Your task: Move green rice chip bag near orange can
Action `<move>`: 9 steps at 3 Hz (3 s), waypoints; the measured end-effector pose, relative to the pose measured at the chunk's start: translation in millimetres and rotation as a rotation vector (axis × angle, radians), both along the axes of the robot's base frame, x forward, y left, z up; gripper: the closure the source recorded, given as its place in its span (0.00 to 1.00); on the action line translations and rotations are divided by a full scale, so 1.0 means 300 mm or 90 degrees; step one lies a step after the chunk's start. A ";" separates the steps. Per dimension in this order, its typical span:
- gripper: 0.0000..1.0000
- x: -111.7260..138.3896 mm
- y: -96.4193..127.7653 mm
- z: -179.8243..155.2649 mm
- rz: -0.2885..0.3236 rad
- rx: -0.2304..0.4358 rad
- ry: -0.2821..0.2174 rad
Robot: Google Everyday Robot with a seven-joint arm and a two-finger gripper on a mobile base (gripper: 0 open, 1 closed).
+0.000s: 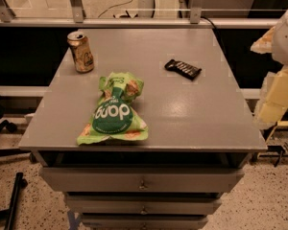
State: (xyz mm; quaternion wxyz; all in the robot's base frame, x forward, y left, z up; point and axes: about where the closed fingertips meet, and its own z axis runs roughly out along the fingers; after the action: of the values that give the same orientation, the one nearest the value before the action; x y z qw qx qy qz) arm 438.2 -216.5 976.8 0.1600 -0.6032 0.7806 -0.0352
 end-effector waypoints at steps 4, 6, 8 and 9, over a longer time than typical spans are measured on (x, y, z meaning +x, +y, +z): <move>0.00 0.297 0.333 0.049 0.264 0.090 -0.099; 0.00 0.299 0.337 0.053 0.276 0.087 -0.105; 0.00 0.405 0.562 0.071 0.505 0.017 -0.138; 0.00 0.421 0.680 0.079 0.593 -0.020 -0.156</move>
Offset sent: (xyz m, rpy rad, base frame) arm 0.0377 0.0252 0.0055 0.0435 -0.0891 0.1278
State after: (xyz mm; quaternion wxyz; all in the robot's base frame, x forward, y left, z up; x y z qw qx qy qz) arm 564.4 -12.6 1000.5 0.2406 -0.8825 0.4019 -0.0424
